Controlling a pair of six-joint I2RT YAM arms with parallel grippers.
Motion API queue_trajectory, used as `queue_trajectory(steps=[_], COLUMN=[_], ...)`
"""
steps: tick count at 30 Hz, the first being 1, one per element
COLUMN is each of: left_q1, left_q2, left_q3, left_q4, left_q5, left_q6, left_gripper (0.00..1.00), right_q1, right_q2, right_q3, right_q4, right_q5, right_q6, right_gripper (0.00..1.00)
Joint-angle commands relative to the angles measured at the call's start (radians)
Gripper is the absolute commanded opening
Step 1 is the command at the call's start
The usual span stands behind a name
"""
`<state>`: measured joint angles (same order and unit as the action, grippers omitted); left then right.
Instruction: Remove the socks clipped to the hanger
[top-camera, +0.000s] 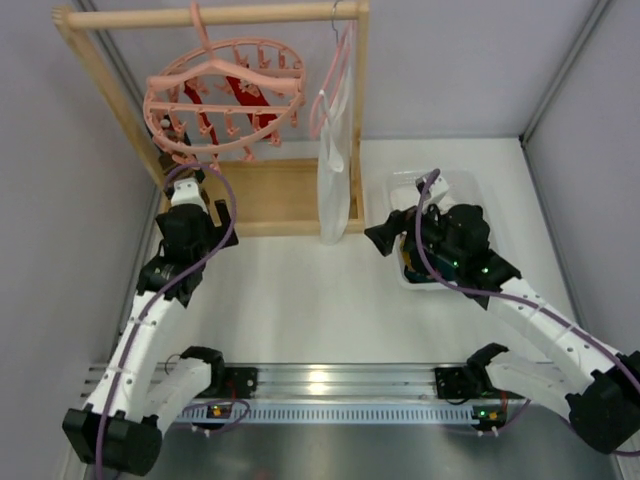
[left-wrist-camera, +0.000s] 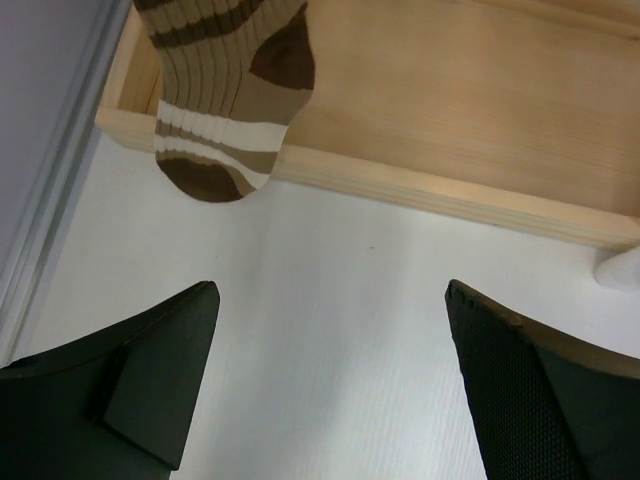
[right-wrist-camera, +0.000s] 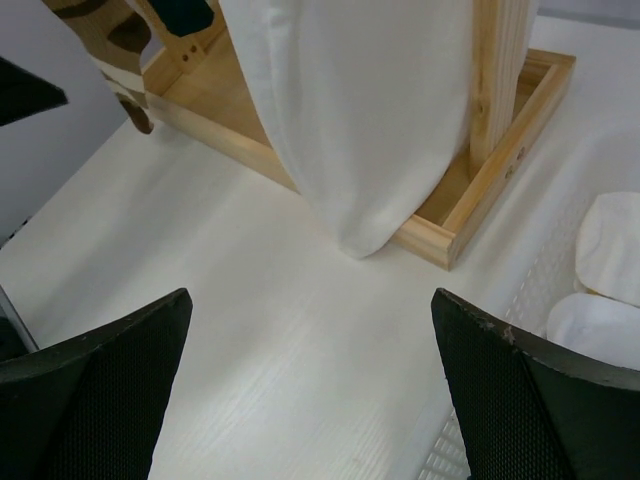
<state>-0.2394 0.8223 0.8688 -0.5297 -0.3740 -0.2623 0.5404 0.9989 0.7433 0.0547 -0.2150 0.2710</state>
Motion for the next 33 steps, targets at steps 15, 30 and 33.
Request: queue_trajectory(steps=[15,30,33], left_q1=[0.282,0.528,0.528], left_q2=[0.331,0.429,0.472], left_q3=[-0.122,-0.134,-0.102], left_q4=[0.578,0.728,0.752], left_q5=[0.340,0.642,0.733], left_q6=[0.345,0.386,0.358], left_gripper=[0.98,0.98,0.93], right_q1=[-0.026,-0.031,-0.031], right_q2=[-0.091,-0.055,-0.057], right_q3=[-0.074,-0.068,-0.071], right_q4=[0.177,0.211,0.218], right_q5=[-0.291,-0.371,-0.380], right_q6=[-0.070,-0.093,-0.089], right_gripper=[1.00,0.99,0.99])
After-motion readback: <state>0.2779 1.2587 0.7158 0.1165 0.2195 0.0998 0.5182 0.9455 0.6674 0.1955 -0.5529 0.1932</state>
